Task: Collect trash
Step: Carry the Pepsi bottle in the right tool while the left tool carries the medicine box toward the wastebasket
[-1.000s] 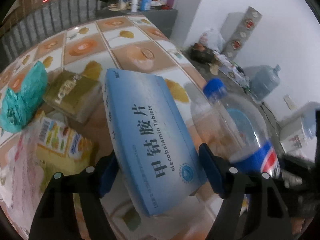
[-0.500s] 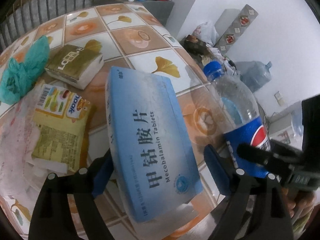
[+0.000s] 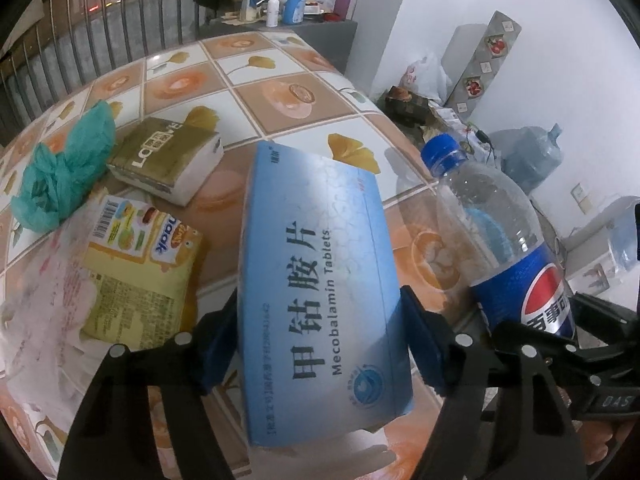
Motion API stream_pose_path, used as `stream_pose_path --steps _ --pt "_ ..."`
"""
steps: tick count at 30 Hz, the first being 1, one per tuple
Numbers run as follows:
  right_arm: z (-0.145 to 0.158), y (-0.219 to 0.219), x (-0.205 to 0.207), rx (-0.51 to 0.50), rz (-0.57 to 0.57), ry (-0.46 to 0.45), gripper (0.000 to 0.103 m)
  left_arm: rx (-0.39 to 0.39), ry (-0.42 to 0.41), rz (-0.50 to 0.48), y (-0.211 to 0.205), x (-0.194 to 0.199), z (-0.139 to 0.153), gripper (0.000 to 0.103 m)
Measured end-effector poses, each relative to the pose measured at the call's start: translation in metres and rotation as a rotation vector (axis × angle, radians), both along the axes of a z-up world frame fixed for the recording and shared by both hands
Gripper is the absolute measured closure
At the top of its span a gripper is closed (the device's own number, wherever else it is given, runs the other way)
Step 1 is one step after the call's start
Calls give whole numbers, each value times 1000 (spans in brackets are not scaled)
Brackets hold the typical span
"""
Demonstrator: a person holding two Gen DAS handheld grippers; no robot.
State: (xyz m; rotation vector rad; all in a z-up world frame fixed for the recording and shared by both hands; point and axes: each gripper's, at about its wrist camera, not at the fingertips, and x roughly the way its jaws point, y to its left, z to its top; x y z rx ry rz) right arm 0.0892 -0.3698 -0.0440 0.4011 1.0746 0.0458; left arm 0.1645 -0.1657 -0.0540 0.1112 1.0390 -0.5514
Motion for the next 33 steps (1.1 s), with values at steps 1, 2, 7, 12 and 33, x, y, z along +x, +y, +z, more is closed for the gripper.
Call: stream_pose_path --steps 1,2,7,12,33 --pt "-1 0 -1 12 0 -1 43 -3 0 1 1 0 0 31" --pt "-1 0 -1 18 -1 -2 45 -6 -1 2 1 1 0 32" --pt "1 -1 -4 23 -13 -15 46 -23 2 7 4 -2 0 33" --pt "2 -3 -5 38 -18 -22 47 -33 -13 4 5 -10 4 33" --pt "16 -9 -20 66 -37 -69 47 -31 -154 -33 5 -40 39 34"
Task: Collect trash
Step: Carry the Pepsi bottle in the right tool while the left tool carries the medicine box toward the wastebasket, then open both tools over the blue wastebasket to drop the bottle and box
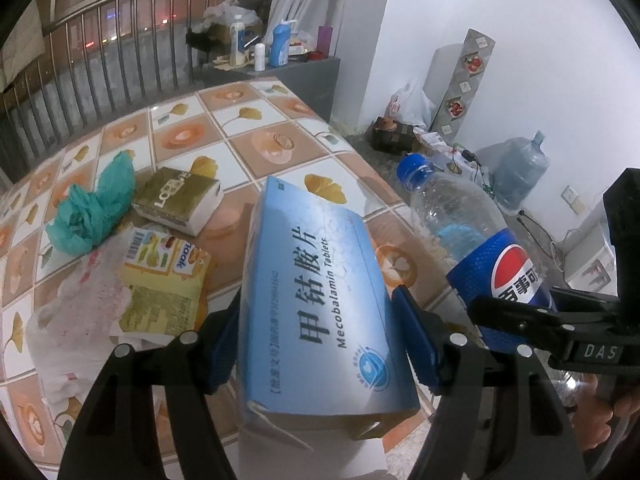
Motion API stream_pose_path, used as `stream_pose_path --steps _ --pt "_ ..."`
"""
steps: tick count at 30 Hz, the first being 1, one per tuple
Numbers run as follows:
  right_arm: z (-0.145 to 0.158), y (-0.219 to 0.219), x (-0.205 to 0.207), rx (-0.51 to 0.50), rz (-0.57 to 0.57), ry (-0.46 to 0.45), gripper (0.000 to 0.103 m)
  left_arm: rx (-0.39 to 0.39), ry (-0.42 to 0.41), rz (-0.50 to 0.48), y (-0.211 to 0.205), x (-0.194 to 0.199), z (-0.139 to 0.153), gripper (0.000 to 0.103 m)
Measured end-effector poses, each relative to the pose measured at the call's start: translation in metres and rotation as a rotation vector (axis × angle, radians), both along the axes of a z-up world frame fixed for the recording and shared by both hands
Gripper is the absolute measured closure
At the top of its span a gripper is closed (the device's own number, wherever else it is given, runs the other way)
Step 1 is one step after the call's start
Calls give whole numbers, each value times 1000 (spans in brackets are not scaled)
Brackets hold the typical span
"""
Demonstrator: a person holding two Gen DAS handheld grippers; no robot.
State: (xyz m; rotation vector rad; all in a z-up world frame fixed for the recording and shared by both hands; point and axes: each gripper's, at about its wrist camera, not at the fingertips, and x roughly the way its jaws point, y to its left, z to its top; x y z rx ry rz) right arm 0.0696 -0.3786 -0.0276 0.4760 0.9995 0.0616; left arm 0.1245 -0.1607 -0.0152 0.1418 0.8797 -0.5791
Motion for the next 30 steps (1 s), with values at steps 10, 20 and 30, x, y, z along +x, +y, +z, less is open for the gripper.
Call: stream_pose_path --steps 10,20,30 --pt "6 -2 -7 -2 -2 -27 47 -8 -55 -15 0 -12 17 35" --pt "13 -16 -26 11 -43 -72 47 -19 -87 -48 -12 -22 31 35" --pt "21 -90 -79 45 -266 -128 47 -69 -52 -198 -74 -24 49 35"
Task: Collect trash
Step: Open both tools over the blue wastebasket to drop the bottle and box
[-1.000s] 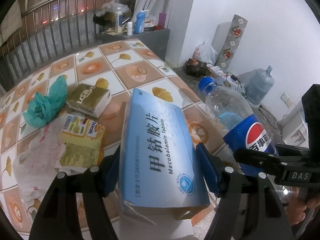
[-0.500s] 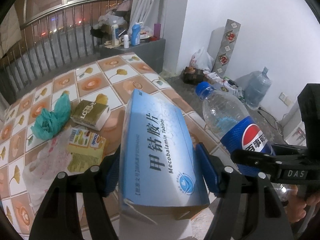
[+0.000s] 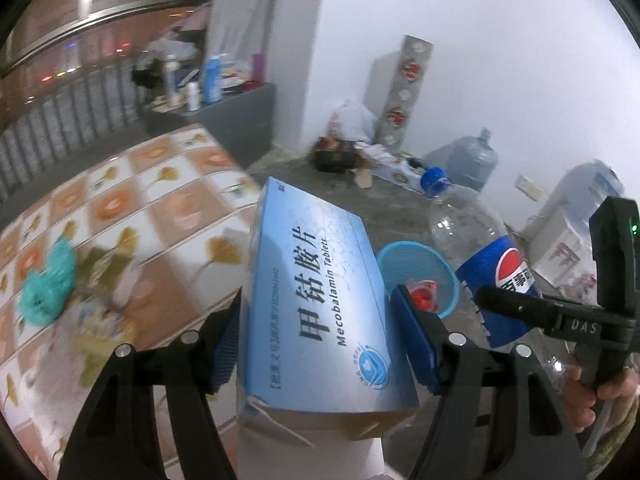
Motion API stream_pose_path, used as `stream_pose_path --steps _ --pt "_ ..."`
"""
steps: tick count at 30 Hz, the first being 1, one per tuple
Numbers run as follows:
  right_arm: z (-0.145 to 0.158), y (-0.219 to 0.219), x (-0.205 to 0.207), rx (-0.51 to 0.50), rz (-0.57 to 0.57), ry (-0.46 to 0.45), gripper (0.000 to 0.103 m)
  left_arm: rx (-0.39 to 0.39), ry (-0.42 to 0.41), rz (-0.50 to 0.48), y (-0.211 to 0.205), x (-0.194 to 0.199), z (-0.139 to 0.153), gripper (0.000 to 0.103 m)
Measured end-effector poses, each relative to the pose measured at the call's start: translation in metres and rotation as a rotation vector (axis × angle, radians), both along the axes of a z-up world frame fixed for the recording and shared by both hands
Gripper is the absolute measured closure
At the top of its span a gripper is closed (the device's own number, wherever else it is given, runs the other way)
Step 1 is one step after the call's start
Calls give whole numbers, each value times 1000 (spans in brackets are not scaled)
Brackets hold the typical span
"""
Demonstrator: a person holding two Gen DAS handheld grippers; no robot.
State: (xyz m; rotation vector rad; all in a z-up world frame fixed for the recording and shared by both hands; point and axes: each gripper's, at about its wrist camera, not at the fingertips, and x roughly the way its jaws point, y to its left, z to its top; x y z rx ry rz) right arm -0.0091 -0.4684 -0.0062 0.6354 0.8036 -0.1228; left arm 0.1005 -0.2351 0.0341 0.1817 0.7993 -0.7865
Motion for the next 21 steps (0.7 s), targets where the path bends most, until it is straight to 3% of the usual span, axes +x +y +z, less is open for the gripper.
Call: stream_pose_path --steps 6,11,16,21 --pt "-17 -67 -44 107 -203 -16 47 17 74 -144 -81 7 -2 35" --pt "-57 -113 -62 276 -343 0 47 78 165 -229 -155 15 -26 35" --pt "-101 -146 -52 459 -398 11 47 183 207 -283 -234 19 -65 35" --pt "-137 -181 -31 551 -444 31 45 195 238 -300 -292 33 -91 31"
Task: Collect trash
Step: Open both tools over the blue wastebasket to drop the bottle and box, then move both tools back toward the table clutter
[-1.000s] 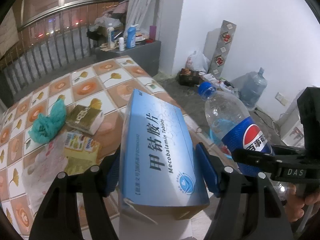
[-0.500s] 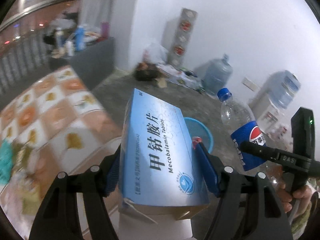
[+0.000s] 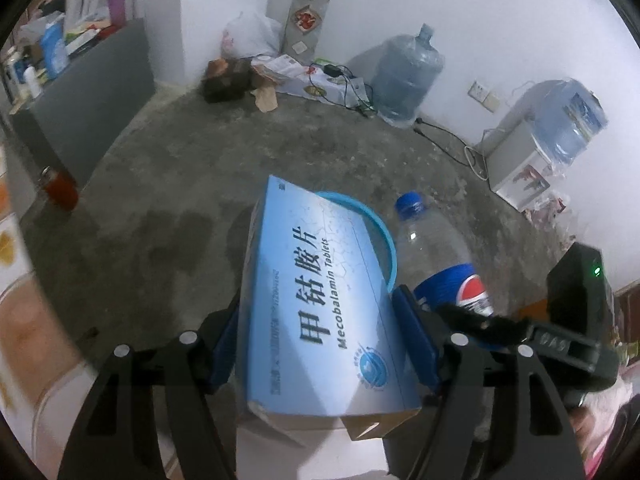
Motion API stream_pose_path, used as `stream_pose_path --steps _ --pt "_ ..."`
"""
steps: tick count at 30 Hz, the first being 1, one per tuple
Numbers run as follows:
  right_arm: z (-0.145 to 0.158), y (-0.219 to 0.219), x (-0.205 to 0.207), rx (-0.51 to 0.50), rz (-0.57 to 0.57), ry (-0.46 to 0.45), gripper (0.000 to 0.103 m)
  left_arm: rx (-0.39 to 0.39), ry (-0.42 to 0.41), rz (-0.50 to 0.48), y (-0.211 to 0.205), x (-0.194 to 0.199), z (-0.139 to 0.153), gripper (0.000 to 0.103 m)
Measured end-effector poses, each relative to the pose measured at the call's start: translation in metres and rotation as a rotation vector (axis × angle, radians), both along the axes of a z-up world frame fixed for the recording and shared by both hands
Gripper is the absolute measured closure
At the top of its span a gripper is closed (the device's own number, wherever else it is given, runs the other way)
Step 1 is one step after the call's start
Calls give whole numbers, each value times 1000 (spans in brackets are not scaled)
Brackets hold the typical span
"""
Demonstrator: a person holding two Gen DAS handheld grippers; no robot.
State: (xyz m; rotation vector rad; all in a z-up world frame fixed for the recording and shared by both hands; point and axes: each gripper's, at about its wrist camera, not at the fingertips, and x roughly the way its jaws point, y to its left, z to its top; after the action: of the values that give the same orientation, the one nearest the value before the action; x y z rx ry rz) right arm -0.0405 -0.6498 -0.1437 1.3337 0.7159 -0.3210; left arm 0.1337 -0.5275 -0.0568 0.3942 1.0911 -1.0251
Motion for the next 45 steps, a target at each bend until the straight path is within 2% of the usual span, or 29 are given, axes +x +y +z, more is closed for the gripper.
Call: stream_pose_path --steps 2,4,6,10,21,25,30,33,36,45 --pt "-15 -20 9 23 -13 -8 43 1 -14 6 -23 6 -8 20" --pt "-27 -35 21 35 -19 -37 25 -9 -41 27 -37 11 -12 19" --pt "-41 -46 35 3 -8 -2 25 -25 -57 41 -42 15 -11 19" --pt "-54 -44 39 1 15 27 25 -64 -38 48 -33 15 -5 19" --pt "-38 -19 3 -96 53 68 27 -147 -40 32 35 -1 33 19" --pt "-25 -12 1 -131 63 73 27 -196 -40 50 77 -6 58 19" --pt "6 7 1 -201 111 50 26 -254 -49 77 135 -11 81 19" --pt "27 21 5 -252 173 21 26 -290 -84 110 180 -16 89 19" --pt "48 40 13 -296 245 -15 26 -274 -137 158 225 -19 92 19" --pt "93 100 53 -386 467 -74 26 -337 -214 421 388 -37 90 19"
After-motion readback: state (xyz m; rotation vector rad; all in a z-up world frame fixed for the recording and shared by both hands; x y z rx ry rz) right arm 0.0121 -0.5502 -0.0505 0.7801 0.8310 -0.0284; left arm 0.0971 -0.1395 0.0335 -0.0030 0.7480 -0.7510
